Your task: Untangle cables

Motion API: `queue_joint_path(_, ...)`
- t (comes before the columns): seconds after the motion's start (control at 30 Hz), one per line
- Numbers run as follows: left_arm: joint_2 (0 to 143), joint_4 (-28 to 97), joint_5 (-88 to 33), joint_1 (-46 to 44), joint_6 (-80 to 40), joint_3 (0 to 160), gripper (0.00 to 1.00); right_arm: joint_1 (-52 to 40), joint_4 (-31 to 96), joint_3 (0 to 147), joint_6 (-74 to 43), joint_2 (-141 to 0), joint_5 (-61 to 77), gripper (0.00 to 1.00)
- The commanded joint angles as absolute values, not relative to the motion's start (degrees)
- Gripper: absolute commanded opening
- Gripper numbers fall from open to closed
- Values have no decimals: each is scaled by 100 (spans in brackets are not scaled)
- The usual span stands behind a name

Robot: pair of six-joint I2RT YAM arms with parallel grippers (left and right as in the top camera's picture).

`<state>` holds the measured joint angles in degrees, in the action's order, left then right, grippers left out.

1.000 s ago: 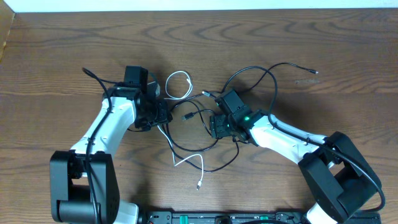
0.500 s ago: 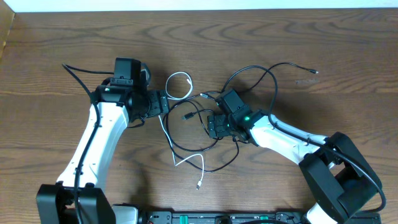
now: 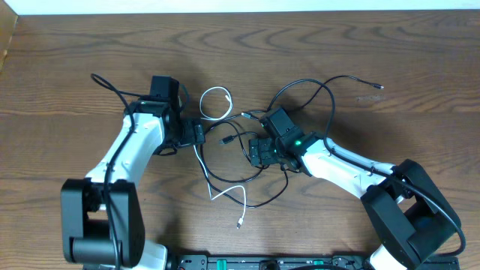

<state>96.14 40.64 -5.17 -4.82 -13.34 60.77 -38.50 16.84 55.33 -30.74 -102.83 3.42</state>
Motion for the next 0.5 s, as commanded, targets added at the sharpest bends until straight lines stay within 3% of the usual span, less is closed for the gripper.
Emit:
queue_joint_path(0.0, 9773, 4084, -399, -469, -1299, 6012, 98, -3828, 1778, 5378, -3103, -10401, 336, 96)
queue_joint_path(0.47, 9769, 3865, -1033, -469, -1297, 6038, 100, -3828, 1756, 5378, -3103, -10401, 336, 99)
